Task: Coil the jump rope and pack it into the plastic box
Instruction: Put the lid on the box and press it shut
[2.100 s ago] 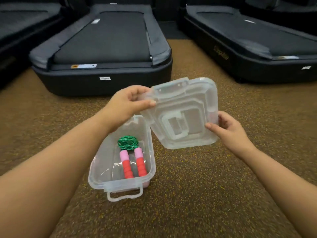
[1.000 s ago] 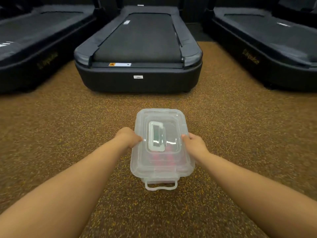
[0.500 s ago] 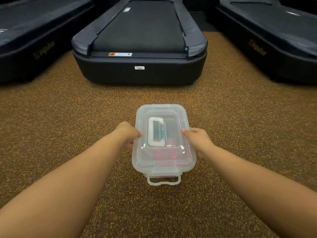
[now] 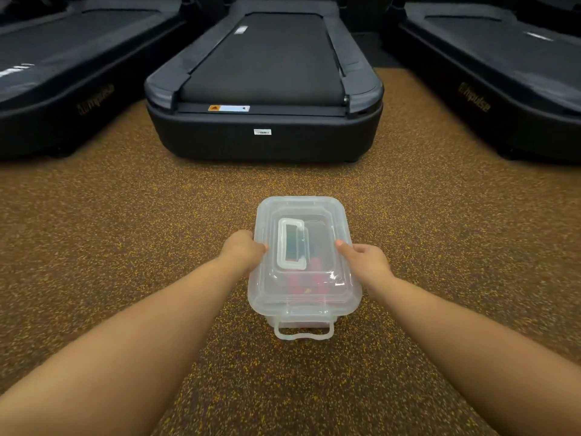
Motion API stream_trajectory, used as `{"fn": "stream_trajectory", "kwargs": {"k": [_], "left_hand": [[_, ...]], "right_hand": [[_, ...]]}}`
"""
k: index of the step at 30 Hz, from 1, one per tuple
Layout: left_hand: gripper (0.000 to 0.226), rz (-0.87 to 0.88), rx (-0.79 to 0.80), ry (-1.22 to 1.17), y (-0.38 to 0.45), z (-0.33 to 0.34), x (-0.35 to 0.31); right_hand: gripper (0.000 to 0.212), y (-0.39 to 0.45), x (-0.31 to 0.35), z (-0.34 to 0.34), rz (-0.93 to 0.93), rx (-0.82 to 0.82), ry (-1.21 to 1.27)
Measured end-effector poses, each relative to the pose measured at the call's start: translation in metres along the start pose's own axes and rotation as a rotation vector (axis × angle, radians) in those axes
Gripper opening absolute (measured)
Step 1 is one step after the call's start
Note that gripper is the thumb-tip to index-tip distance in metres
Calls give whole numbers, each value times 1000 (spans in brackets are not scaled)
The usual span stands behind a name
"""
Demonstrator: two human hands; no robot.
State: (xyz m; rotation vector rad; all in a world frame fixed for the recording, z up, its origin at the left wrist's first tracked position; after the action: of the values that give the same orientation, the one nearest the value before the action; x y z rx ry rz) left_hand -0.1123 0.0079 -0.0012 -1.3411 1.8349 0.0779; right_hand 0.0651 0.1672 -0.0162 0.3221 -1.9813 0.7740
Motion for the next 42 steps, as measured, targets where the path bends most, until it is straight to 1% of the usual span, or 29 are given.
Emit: {"fn": "stream_trajectory", "kwargs": {"k": [1, 2, 3, 4, 5, 6, 7, 9, 12, 14, 16, 19, 22, 24, 25, 26, 27, 28, 29, 30, 31, 32, 34, 36, 39, 42], "left_hand": [[39, 127, -53, 124, -4, 0, -3], [42, 280, -86, 222, -11, 1, -7], [45, 447, -88, 303, -20, 3, -9], [50, 605, -60, 387, -32, 7, -10], [56, 747, -5, 483, -43, 12, -7], [66, 858, 65, 586, -54, 19, -2], [77, 929, 135, 692, -64, 25, 5], [100, 958, 211, 859, -75, 36, 19], [129, 942, 199, 950, -75, 42, 23], [140, 954, 166, 984, -74, 42, 22], [144, 957, 146, 987, -74, 42, 22], [144, 953, 135, 990, -75, 45, 23], [131, 956, 100, 969, -74, 45, 23], [118, 969, 94, 950, -74, 45, 24], [114, 976, 100, 948, -74, 45, 23], [112, 982, 107, 948, -74, 45, 23], [111, 984, 114, 948, -74, 45, 23], [110, 985, 119, 945, -74, 44, 23], [110, 986, 125, 939, -74, 44, 23], [109, 985, 130, 935, -74, 45, 23], [109, 982, 137, 932, -74, 45, 22], [108, 977, 148, 931, -73, 45, 22], [109, 969, 174, 935, -71, 44, 21], [112, 967, 193, 950, -69, 45, 21], [117, 965, 214, 958, -67, 46, 19], [115, 950, 259, 923, -65, 46, 19]], "right_hand": [[31, -2, -5, 0, 9, 8, -19], [42, -5, -10, 1, 18, 31, -31], [59, -7, -18, 2, 34, 64, -31], [75, -9, -28, 3, 64, 101, -13], [83, -14, -37, 5, 94, 139, 8], [80, -23, -42, 7, 125, 173, 37], [73, -32, -43, 9, 152, 204, 60], [61, -43, -50, 16, 218, 259, 122], [58, -48, -54, 24, 276, 328, 255], [58, -47, -54, 27, 309, 327, 315], [61, -48, -53, 26, 331, 341, 308], [64, -50, -56, 27, 369, 340, 279], [66, -53, -59, 25, 347, 283, 263], [70, -57, -57, 20, 265, 240, 229], [76, -60, -53, 14, 183, 205, 167], [86, -62, -46, 6, 52, 162, 63], [99, -66, -37, -2, -117, 128, -89], [109, -70, -27, -7, -304, 133, -285], [116, -72, -20, -7, -496, 177, -528], [118, -72, -18, -3, -677, 235, -789], [116, -69, -21, 3, -812, 294, -1009], [112, -65, -23, 8, -897, 326, -1127], [99, -58, -24, 11, -965, 305, -1137], [89, -54, -26, 12, -990, 301, -1146], [84, -50, -28, 10, -993, 302, -1163], [78, -53, -26, 11, -983, 312, -1150]]}}
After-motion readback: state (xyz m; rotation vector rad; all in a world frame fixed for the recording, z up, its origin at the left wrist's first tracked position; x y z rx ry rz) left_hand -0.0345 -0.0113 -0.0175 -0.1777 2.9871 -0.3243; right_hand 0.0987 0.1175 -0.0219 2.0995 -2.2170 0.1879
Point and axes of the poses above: each hand's wrist, its own y-axis towards the middle knuckle, its own z-axis out of the palm, x = y × z, the point moved 5 cm from there along y, towards the middle knuckle, and after that the axes turned 1 degree about y, right-handed, at the moved point
